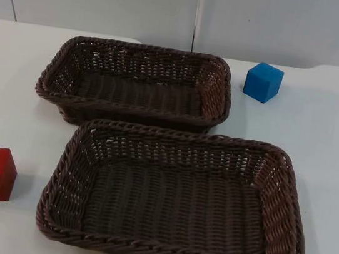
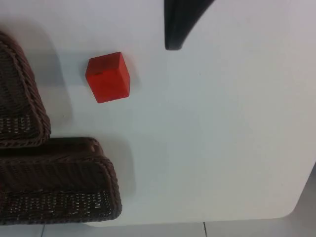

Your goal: Pick up one cube with the left hand and place it into the upper basket. Pick up one cube with the right hand and place it into the lower basket.

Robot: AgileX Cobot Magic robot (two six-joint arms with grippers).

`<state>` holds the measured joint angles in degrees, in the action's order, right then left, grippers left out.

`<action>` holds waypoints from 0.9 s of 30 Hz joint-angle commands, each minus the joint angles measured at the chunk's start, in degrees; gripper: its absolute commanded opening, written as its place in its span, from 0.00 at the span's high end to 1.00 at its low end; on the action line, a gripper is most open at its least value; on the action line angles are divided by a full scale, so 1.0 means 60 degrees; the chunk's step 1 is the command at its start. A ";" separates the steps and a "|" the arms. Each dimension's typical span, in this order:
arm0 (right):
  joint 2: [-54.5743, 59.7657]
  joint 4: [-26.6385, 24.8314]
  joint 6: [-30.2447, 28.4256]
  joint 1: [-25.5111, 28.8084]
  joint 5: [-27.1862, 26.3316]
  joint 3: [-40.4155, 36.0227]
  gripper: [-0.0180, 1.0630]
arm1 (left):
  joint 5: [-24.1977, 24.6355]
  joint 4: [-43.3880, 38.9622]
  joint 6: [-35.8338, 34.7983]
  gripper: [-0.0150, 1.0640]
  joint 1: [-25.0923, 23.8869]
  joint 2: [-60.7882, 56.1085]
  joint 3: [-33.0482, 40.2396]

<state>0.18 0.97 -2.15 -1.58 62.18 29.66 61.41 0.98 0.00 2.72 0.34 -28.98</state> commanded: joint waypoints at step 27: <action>-0.0030 0.0032 -0.0003 0.0050 -0.0074 -0.0019 0.01 | -0.0159 0.0546 0.0000 0.01 -0.0027 0.0862 -0.0717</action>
<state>0.18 0.97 -2.27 -1.58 62.08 29.66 60.98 3.39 0.00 2.72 5.17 -33.00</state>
